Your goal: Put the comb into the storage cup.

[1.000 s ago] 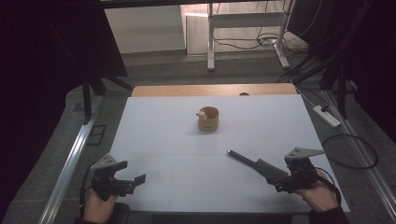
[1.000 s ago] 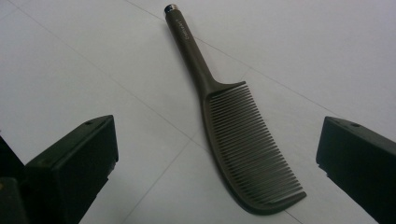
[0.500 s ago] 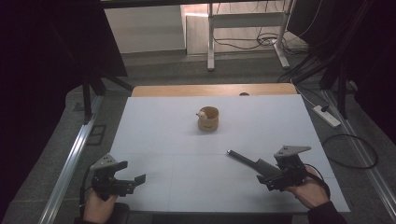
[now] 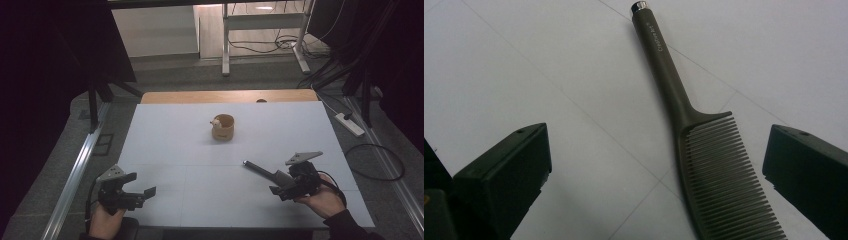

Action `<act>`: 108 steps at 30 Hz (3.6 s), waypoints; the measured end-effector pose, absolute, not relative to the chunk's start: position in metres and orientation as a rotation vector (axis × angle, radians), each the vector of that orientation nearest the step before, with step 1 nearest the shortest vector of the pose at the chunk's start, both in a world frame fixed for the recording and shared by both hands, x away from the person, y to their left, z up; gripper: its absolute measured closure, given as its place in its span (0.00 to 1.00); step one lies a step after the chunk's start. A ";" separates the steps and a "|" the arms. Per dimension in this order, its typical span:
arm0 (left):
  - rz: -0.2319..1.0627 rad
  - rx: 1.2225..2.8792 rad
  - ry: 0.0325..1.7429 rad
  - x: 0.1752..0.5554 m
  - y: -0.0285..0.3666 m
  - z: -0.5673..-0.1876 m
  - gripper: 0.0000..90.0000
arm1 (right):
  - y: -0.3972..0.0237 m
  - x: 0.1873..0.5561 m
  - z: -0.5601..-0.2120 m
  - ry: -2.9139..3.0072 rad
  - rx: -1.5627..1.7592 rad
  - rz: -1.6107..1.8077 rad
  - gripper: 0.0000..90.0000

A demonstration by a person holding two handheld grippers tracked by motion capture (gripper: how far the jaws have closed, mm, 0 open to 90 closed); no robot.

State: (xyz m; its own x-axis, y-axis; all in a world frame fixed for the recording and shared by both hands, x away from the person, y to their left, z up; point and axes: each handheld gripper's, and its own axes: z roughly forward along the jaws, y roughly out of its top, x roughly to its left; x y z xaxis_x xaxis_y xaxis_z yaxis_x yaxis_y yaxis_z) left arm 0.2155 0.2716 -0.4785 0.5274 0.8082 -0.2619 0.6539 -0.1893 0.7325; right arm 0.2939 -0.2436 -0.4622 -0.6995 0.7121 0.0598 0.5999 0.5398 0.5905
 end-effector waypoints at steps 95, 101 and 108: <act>0.219 1.914 1.187 0.217 0.272 -0.479 0.04 | -0.254 0.326 -0.498 2.760 1.085 0.630 1.00; 0.217 1.911 1.191 0.217 0.272 -0.479 0.04 | -0.258 0.331 -0.498 2.743 1.103 0.615 1.00; 0.216 1.911 1.194 0.217 0.272 -0.479 0.04 | -0.261 0.339 -0.498 2.726 1.136 0.617 1.00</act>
State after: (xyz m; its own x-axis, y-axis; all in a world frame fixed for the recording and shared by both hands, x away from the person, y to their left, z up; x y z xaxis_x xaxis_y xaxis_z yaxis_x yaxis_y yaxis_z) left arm 0.2171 0.2724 -0.4789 0.5290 0.8032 -0.2741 0.6567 -0.1828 0.7317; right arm 0.3391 -0.2611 -0.4982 -0.7099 0.7031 0.0414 0.6523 0.6342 0.4151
